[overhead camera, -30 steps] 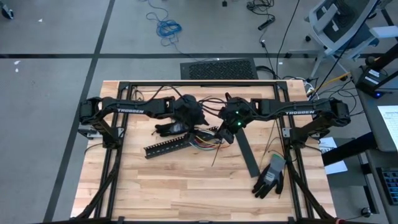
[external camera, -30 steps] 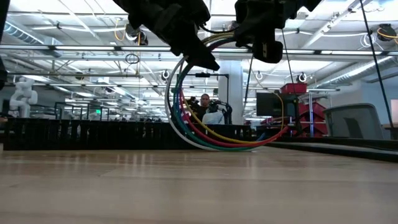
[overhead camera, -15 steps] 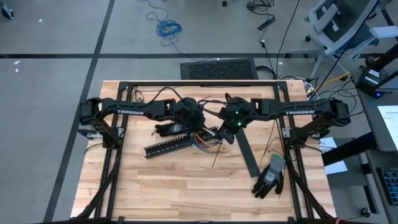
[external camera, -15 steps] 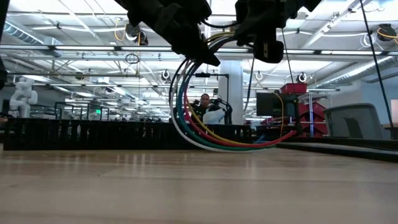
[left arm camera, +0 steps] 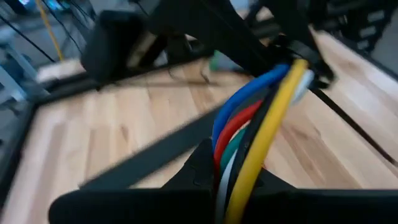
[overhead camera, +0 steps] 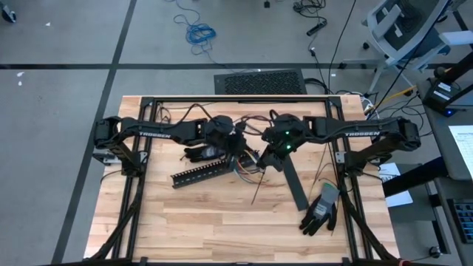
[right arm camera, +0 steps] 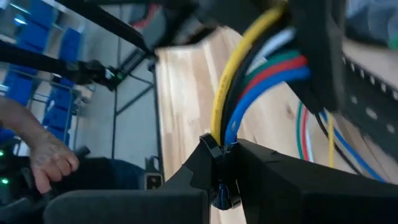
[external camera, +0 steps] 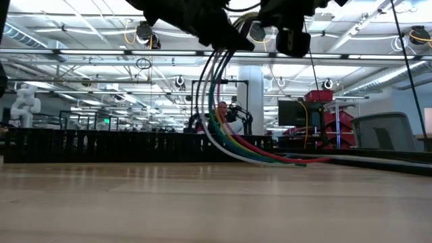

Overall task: Ziptie cables
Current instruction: Wrap the cable wires with black zip tie

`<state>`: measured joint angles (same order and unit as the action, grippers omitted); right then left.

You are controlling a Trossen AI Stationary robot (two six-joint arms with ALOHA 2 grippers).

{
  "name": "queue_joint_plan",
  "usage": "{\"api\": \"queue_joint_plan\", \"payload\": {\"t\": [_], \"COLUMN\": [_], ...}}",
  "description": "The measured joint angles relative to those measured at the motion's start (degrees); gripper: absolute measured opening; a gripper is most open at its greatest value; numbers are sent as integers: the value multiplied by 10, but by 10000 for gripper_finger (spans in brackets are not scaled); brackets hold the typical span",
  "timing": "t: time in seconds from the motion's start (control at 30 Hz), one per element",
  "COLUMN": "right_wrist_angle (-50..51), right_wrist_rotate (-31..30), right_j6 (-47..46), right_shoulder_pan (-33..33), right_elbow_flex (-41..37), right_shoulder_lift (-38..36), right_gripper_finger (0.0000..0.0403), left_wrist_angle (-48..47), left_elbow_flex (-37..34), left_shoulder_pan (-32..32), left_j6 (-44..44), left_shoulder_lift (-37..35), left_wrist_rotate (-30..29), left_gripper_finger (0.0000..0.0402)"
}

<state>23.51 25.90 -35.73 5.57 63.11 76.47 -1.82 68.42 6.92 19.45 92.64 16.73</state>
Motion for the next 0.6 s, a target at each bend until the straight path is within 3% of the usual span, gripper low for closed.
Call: {"api": "queue_joint_plan", "payload": {"t": [0.2, 0.4, 0.6], "right_wrist_angle": [-28, -25, -49], "right_wrist_rotate": [-7, -8, -2], "right_j6": [-1, -2, -2], "right_shoulder_pan": [1, 1, 1], "right_elbow_flex": [0, 0, 0], "right_shoulder_lift": [-38, -61, -65], "right_gripper_finger": [18, 19, 52], "left_wrist_angle": [66, 64, 102], "left_elbow_flex": [0, 0, 0], "left_shoulder_pan": [13, 12, 8], "left_j6": [-68, -73, -143], "left_shoulder_lift": [0, 0, -1], "left_wrist_rotate": [35, 38, 52], "left_gripper_finger": [10, 10, 10]}}
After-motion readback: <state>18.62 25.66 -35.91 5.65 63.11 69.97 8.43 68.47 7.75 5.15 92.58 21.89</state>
